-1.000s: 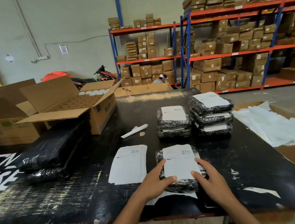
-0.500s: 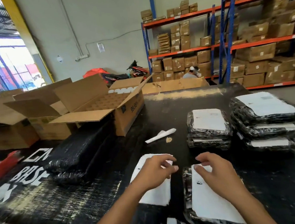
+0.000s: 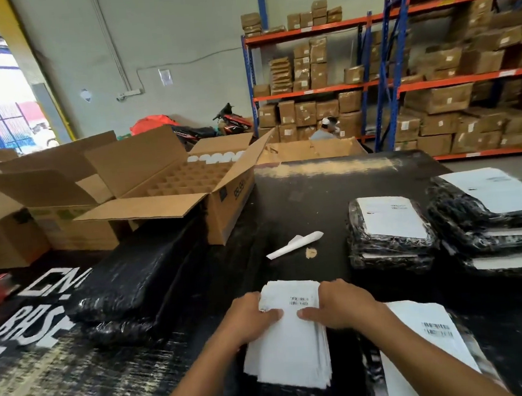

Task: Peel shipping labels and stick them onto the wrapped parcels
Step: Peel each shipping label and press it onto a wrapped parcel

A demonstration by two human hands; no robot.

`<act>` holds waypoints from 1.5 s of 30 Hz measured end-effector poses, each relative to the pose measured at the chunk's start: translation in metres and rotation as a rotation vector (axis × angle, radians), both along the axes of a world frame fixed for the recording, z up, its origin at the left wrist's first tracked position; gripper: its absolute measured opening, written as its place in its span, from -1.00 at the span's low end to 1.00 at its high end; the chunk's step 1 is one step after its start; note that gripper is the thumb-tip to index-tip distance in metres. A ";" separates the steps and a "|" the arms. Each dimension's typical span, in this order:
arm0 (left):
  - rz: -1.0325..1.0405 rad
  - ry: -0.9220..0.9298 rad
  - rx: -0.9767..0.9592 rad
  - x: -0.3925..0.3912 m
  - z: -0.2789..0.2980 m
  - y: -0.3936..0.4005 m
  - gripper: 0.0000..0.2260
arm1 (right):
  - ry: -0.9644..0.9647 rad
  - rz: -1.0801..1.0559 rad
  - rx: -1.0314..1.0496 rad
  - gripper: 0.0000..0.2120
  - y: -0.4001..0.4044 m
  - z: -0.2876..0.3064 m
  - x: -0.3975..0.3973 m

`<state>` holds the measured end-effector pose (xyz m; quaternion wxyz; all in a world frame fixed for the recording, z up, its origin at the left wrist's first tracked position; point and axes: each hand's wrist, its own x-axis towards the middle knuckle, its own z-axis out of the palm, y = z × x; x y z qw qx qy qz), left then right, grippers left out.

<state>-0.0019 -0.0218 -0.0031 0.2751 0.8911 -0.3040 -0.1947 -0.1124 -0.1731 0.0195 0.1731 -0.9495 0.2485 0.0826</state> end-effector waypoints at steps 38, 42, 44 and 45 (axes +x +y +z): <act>-0.241 0.206 -0.527 0.040 0.078 -0.011 -0.39 | -0.688 -0.199 0.671 -0.78 -0.001 0.059 -0.021; -0.280 0.307 -0.699 0.030 0.108 -0.025 -0.43 | -0.733 -0.170 0.678 -0.83 0.001 0.079 -0.036; -0.328 0.337 -0.719 0.026 0.119 -0.031 -0.46 | -0.758 -0.161 0.630 -0.87 -0.003 0.090 -0.044; -0.352 0.343 -0.718 0.025 0.124 -0.033 -0.48 | -0.798 -0.174 0.604 -0.91 -0.005 0.096 -0.048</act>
